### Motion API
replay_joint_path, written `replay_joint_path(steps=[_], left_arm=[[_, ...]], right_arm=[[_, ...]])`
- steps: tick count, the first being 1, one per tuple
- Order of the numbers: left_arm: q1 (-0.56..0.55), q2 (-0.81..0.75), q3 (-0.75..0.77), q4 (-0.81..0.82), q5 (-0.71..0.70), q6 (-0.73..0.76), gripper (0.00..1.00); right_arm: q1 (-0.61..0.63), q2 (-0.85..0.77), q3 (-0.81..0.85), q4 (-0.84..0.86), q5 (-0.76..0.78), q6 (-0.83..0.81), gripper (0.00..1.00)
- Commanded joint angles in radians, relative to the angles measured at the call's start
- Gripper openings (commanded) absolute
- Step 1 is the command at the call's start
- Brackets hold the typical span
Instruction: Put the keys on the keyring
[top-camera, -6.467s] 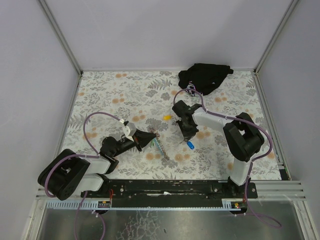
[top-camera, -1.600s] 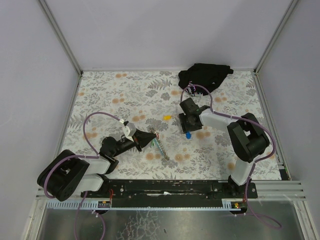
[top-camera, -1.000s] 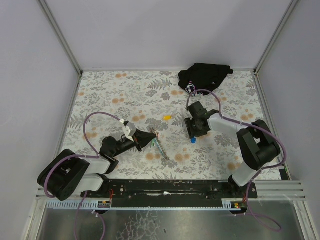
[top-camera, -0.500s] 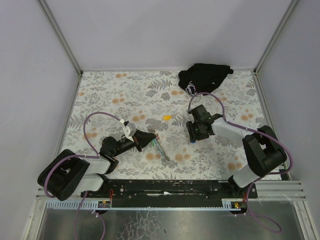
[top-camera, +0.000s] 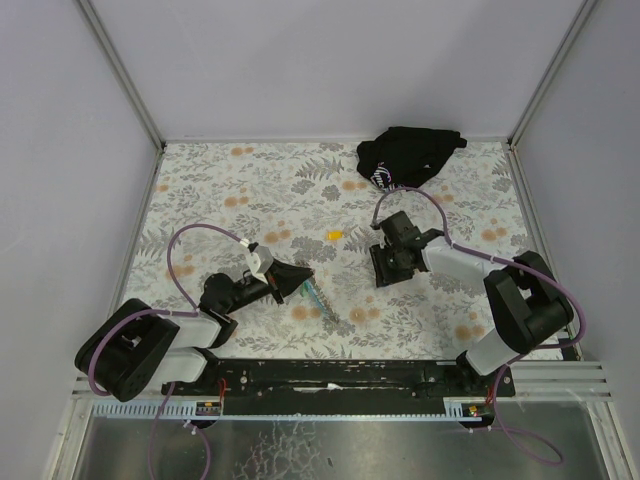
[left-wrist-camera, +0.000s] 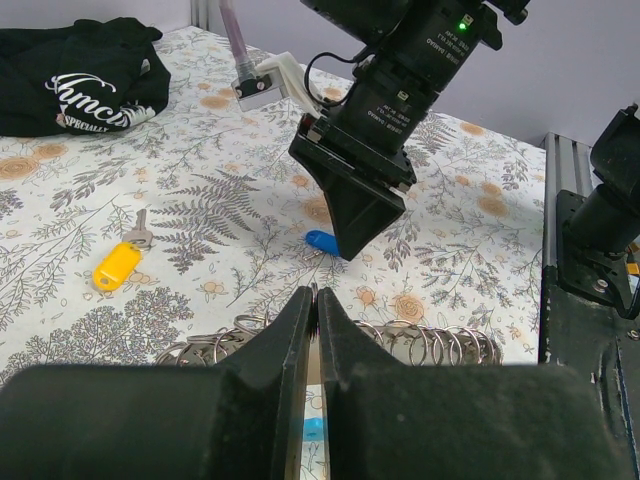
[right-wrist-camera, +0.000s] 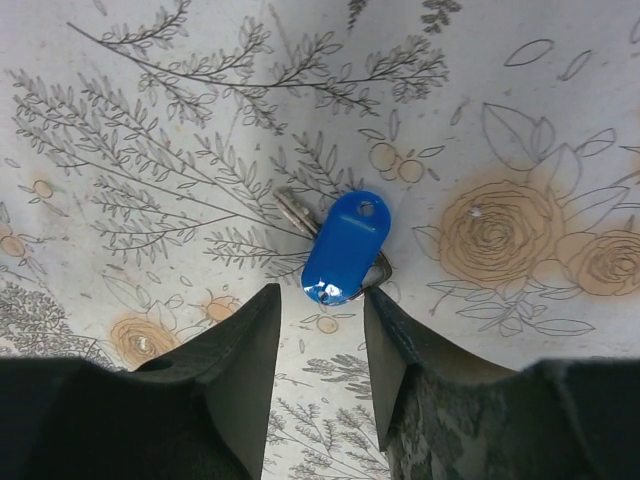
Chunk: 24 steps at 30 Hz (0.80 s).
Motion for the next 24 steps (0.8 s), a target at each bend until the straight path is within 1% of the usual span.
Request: replay_joint_path(steps=[1, 7, 12, 15, 20, 24], left_arm=[[0.006, -0.011, 0.014, 0.068, 0.005, -0.004, 0.04], [0.006, -0.011, 0.014, 0.068, 0.005, -0.004, 0.04], [0.006, -0.007, 0.015, 0.070, 0.006, -0.004, 0.04], [0.007, -0.006, 0.014, 0.072, 0.005, -0.004, 0.04], [0.007, -0.002, 0.014, 0.074, 0.006, -0.002, 0.04], [0.007, 0.000, 0.015, 0.077, 0.009, -0.004, 0.04]], right_arm=[[0.042, -0.015, 0.025, 0.011, -0.021, 0.026, 0.45], [0.105, -0.002, 0.053, 0.011, -0.015, 0.063, 0.43], [0.129, -0.019, 0.053, 0.031, -0.043, 0.037, 0.42], [0.129, -0.067, 0.010, 0.072, -0.041, -0.008, 0.40], [0.128, -0.176, -0.105, 0.176, 0.016, -0.064, 0.33], [0.128, -0.229, -0.185, 0.274, 0.012, -0.085, 0.32]])
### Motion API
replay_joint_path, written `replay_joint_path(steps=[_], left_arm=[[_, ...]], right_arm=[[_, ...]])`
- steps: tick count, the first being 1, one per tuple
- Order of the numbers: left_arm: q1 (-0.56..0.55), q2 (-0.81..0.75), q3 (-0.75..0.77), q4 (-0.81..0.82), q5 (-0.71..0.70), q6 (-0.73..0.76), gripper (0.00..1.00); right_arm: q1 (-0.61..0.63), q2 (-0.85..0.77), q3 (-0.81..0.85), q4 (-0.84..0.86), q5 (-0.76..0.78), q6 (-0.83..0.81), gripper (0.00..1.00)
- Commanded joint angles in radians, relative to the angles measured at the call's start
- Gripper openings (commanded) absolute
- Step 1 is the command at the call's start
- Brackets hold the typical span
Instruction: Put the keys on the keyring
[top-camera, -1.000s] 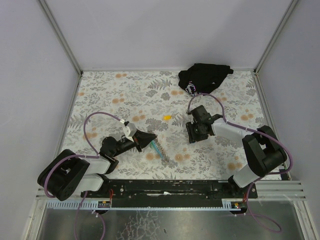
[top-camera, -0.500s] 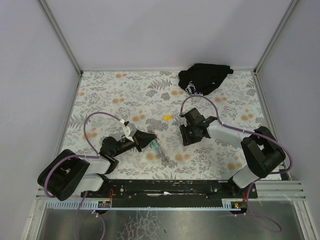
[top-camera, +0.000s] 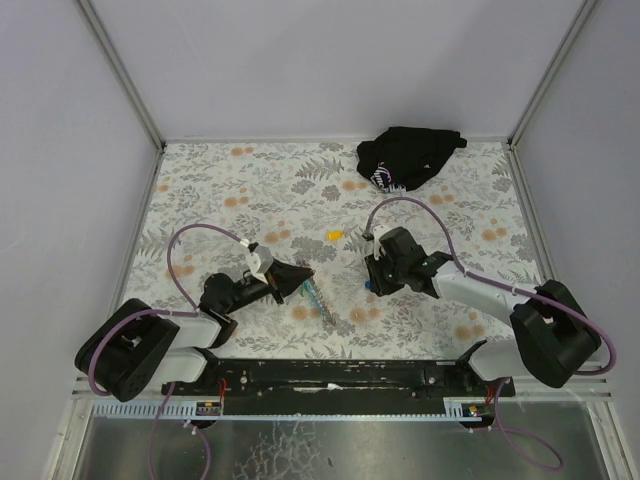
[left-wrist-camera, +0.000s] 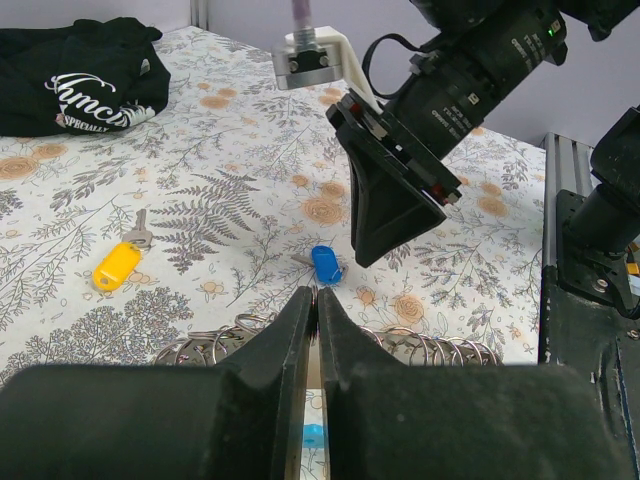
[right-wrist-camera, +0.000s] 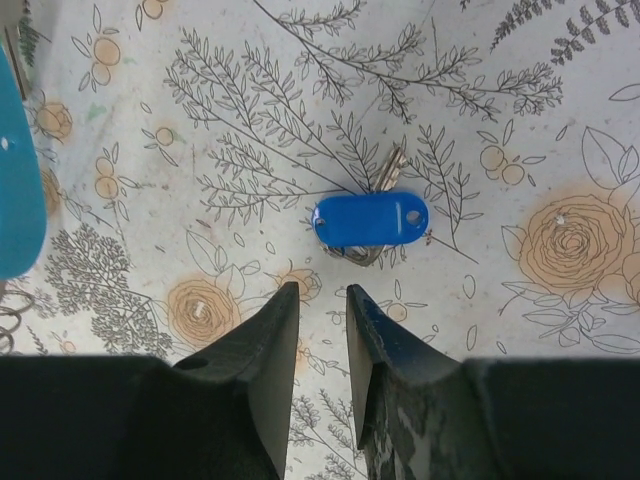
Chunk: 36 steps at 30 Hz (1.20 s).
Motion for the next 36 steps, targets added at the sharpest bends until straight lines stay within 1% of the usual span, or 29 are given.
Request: replay_joint_path(steps=[1, 4, 8, 11, 26, 31, 36], left_arm=[[0.007, 0.000, 0.015, 0.076, 0.008, -0.004, 0.04], [0.007, -0.002, 0.014, 0.075, 0.008, -0.003, 0.04], [0.006, -0.003, 0.013, 0.075, 0.008, -0.004, 0.04], [0.006, -0.005, 0.012, 0.074, 0.006, -0.002, 0.04], [0.007, -0.003, 0.013, 0.075, 0.010, -0.004, 0.04], [0.007, -0.004, 0.013, 0.074, 0.010, -0.004, 0.04], [0.006, -0.008, 0.011, 0.075, 0.009, -0.004, 0.04]], right_arm=[[0.006, -0.049, -0.060, 0.141, -0.001, -0.050, 0.32], [0.006, -0.038, -0.079, 0.183, 0.000, -0.045, 0.32], [0.006, -0.006, -0.083, 0.207, 0.020, -0.047, 0.29], [0.006, -0.008, -0.093, 0.232, 0.017, -0.051, 0.29], [0.006, 0.044, -0.093, 0.230, -0.006, -0.047, 0.27], [0.006, 0.048, -0.091, 0.231, -0.006, -0.045, 0.23], [0.006, 0.048, -0.080, 0.210, -0.007, -0.047, 0.13]])
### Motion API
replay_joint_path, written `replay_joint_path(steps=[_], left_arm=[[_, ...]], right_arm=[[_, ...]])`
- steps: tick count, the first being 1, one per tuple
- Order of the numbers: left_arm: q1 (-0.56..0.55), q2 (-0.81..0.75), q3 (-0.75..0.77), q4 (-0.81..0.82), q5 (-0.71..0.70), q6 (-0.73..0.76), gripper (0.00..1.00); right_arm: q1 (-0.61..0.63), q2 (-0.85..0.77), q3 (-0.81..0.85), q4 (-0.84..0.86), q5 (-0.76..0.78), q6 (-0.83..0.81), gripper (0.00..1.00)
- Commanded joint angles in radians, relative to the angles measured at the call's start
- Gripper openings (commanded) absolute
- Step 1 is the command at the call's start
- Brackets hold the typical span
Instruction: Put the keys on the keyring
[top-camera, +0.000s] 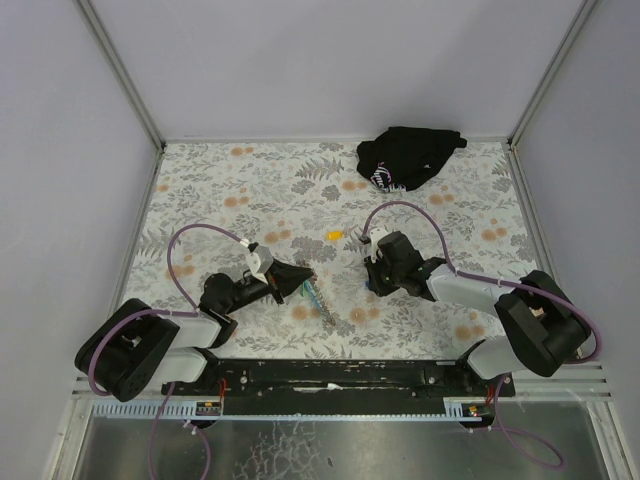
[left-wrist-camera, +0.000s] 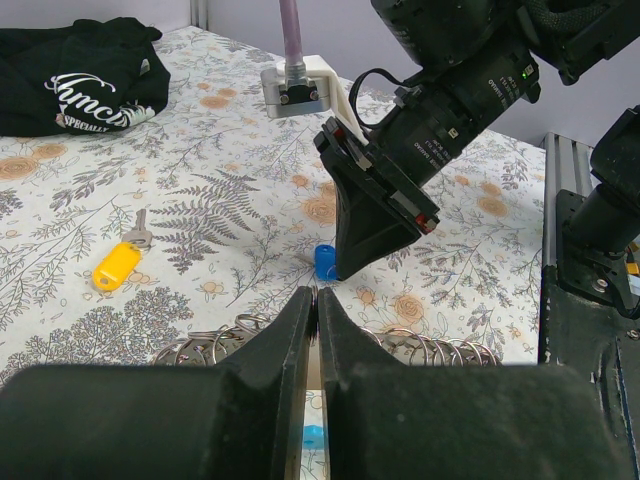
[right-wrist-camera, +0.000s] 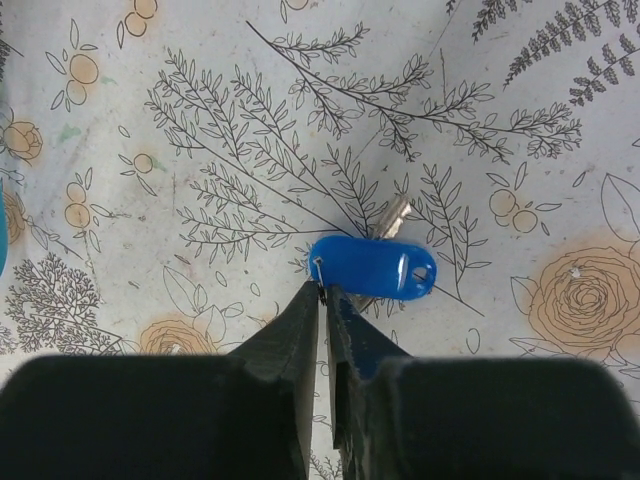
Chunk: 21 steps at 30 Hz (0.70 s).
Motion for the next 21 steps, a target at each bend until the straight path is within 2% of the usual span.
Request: replay_joint_path(steps=[1, 4, 15, 21], left_arm=[[0.006, -0.009, 0.012, 0.074, 0.008, -0.004, 0.04], [0.007, -0.009, 0.011, 0.073, 0.008, -0.004, 0.04], [0.006, -0.011, 0.012, 0.068, 0.004, 0.001, 0.04], [0.006, -0.008, 0.014, 0.063, 0.001, 0.004, 0.04]], right_arm=[[0.006, -0.002, 0.021, -0.006, -0.006, -0.007, 0.10], [0.006, -0.003, 0.060, -0.065, -0.009, 0.000, 0.00], [0.007, 0.207, 0.356, -0.510, 0.022, 0.017, 0.00], [0.014, 0.302, 0.463, -0.628, 0.067, 0.004, 0.00]])
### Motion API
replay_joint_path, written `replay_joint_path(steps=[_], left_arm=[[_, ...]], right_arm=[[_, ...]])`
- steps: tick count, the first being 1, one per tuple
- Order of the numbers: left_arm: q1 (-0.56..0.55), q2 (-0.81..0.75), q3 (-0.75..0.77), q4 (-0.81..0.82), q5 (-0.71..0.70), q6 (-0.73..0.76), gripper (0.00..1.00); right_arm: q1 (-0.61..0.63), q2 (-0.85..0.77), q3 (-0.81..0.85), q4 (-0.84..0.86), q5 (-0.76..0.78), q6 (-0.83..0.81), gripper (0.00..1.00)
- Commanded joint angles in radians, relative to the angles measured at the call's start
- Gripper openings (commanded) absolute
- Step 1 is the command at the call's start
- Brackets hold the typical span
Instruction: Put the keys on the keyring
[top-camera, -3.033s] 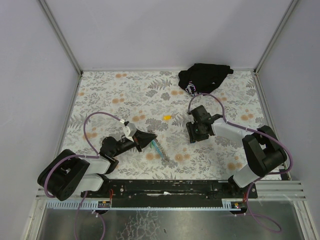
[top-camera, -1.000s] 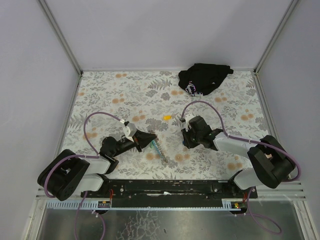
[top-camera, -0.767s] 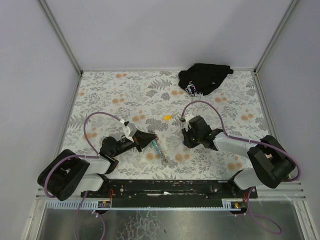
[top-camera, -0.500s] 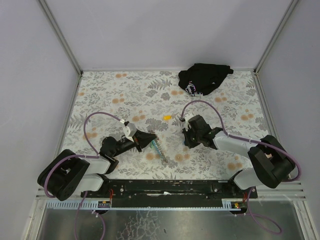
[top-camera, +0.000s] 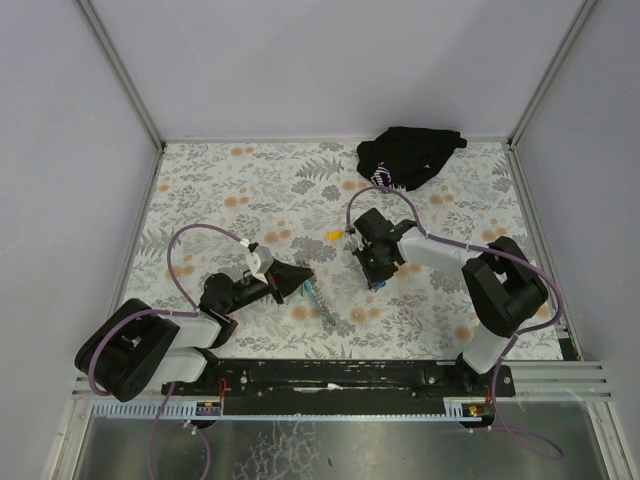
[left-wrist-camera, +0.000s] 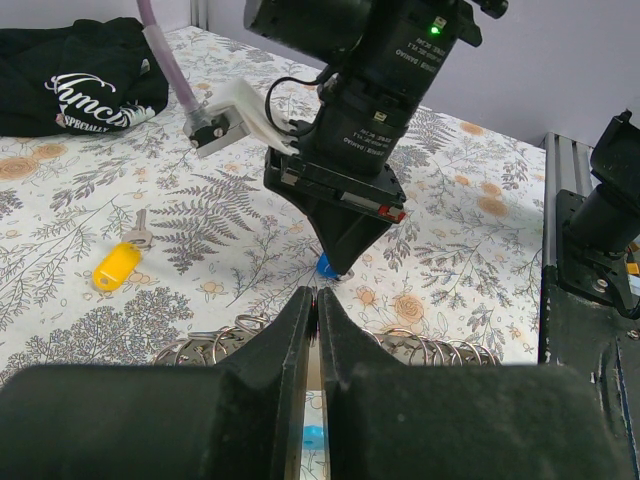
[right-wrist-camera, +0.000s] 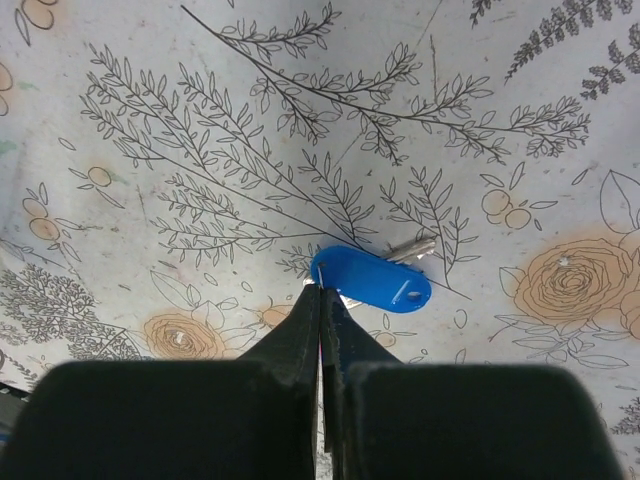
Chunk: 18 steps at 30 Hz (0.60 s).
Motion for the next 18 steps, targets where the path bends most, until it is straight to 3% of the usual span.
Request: replay_joint_path(steps=[1, 8, 18], left_arm=[[0.006, -0.006, 0.014, 0.064, 0.001, 0.003, 0.04], [0.007, -0.007, 0.013, 0.063, 0.001, 0.004, 0.04], [0.007, 0.000, 0.013, 0.074, 0.002, -0.001, 0.04]], right_arm=[[0.017, 0.048, 0.085, -0.161, 0.048, -0.011, 0.00], [0.033, 0.042, 0.111, -0.142, 0.043, -0.006, 0.10], [0.034, -0.212, -0.103, 0.112, 0.058, 0.029, 0.29]])
